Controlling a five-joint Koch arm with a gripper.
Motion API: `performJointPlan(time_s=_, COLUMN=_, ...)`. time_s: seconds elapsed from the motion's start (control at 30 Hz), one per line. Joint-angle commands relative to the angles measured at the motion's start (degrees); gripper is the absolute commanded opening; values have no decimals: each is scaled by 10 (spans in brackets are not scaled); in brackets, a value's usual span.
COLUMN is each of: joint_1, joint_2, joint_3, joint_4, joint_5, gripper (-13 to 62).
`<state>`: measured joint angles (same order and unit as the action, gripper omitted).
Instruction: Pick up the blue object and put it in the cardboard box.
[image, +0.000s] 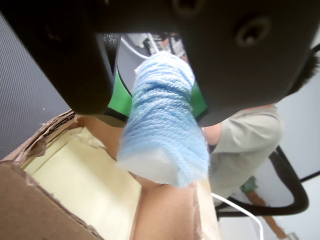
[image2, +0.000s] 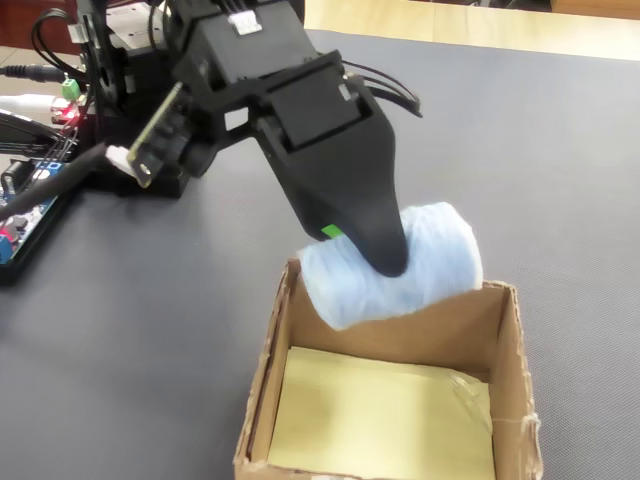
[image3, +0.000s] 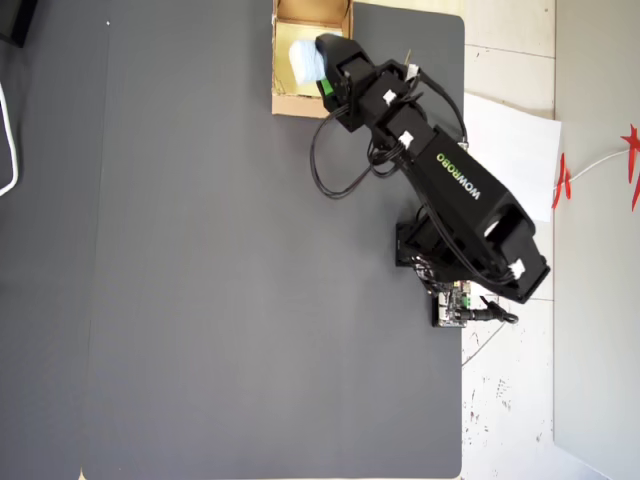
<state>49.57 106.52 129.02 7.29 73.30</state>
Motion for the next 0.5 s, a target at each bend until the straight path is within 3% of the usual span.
performJointPlan(time_s=0.0, joint_1=0, joint_2=4, joint_3=-47, joint_4=-14, joint_5=6, gripper=236)
performJointPlan(time_s=0.07, joint_1=0, joint_2=6, joint_3=-47, joint_4=-17, joint_5=21, gripper=283)
performJointPlan(time_s=0.23, joint_1=2, joint_2=7, joint_3=-40, joint_4=-48, joint_5=60, gripper=321)
performJointPlan(time_s=0.47, joint_1=-26, joint_2=36, joint_3=10, joint_4=-138, joint_5=107, gripper=323)
